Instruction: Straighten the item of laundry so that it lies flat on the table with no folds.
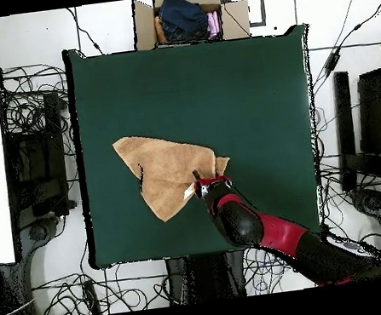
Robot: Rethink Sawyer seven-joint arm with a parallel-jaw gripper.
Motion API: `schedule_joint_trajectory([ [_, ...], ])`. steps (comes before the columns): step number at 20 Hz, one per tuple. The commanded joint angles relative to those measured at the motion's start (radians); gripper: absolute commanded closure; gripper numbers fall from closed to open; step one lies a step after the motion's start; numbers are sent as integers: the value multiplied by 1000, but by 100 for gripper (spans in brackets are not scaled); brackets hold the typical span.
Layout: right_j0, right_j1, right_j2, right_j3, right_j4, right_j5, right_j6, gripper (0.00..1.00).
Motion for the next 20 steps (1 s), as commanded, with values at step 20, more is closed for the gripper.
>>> schedule_joint_trajectory([
  [20,12,-51,56,-92,34,108,209,0],
])
